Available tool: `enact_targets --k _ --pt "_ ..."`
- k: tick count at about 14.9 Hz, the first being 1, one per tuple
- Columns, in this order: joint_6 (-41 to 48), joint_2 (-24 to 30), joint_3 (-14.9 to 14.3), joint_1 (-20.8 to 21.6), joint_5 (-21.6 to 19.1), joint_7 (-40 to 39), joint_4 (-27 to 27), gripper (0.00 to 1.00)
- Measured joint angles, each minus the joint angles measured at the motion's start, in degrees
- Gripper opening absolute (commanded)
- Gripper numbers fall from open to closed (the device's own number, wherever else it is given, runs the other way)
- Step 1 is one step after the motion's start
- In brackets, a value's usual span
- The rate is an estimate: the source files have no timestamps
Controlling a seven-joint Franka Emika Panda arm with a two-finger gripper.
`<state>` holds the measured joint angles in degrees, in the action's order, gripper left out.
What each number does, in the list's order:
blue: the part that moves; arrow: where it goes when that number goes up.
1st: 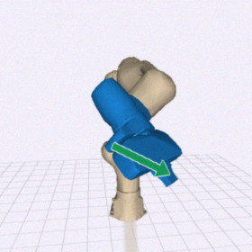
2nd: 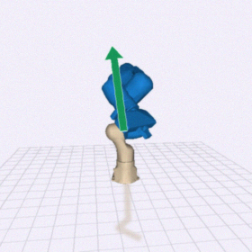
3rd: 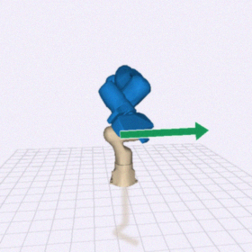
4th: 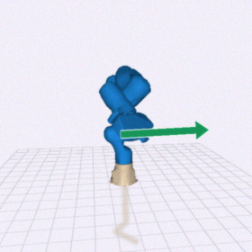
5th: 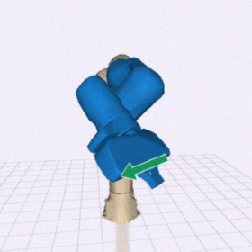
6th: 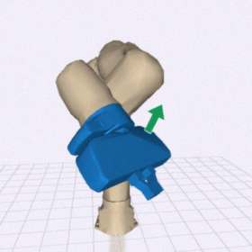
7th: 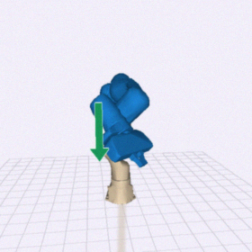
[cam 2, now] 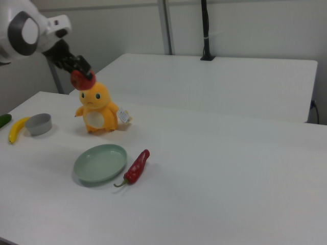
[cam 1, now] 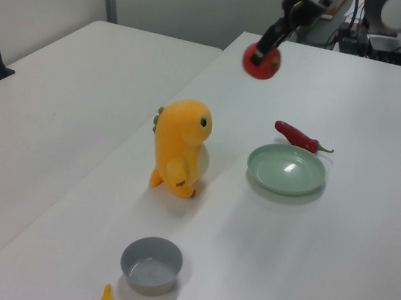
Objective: Red apple placed in the center of the desktop
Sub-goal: 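Carry the apple past the green plate toward the red chili pepper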
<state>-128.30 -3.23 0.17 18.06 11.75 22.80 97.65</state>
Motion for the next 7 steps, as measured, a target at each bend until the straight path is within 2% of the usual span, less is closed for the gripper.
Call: enact_targets --k 4,7 --pt "6.5 1.0 -6.7 -1.4 -4.1 -10.2 0.5 0.15" --pt "8.3 0.8 -10.4 -3.9 -6.2 -16.8 1.5 0.15"
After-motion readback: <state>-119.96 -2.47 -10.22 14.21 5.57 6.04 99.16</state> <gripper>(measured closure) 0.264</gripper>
